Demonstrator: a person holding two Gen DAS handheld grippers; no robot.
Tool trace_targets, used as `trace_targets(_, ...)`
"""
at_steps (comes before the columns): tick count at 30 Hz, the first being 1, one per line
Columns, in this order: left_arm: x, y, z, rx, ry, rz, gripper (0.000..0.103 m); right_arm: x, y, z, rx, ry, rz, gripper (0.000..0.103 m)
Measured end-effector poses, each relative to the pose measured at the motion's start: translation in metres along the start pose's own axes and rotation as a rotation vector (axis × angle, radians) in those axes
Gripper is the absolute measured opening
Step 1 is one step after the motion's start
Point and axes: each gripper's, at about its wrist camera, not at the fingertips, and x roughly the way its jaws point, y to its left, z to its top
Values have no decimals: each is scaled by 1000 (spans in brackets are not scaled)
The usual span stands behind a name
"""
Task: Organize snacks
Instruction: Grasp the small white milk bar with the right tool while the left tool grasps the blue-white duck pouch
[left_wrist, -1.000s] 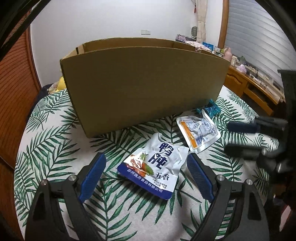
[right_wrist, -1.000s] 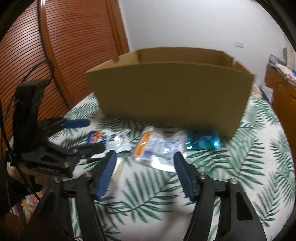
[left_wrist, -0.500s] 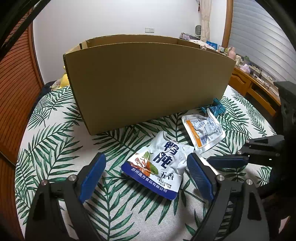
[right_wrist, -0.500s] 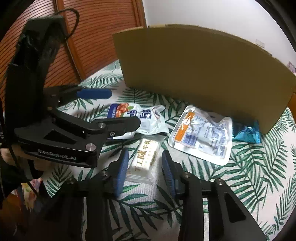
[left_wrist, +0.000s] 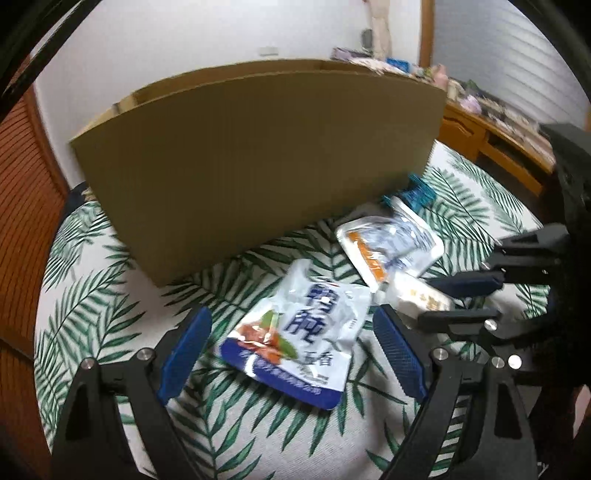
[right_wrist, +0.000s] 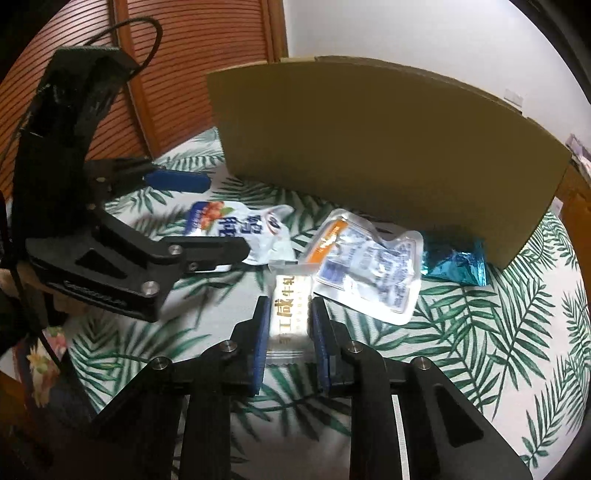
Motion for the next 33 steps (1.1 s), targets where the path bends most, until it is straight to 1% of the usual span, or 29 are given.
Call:
trace_targets(3,7,-5,4,44,36,-17,89,1,0,1,9,-4,15,20)
trace_targets(7,16,-7,9,81,74,-1,89,0,0,0,23,-7,30,20)
trace_targets(11,23,-4,13,89,100,-12,90,1,-2,0,51,-12,52,20)
trace_targets(16,27,3,13,61,123,-54,90,-1,-1,-1,55,-14,47,20)
trace_targets(21,24,3,10,69,126,-59,90,-2,-1,-1,58,-15,49,20)
trace_targets(22,23,3,8,72,124,-62,89,-2,-1,-1,58,-15,49,20)
trace_targets(24,18,3,6,72,118,-67,80,-2,-2,-1,61,-16,47,20)
trace_targets(26,14,3,5,69,113,-69,63,-1,-1,-1,62,-16,48,20)
trace_targets(27,12,2,4,69,112,-69,60,-1,-2,-1,62,-16,47,20)
trace_targets(33,5,-1,-5,55,105,-64,57,-1,-1,-1,62,-16,47,20)
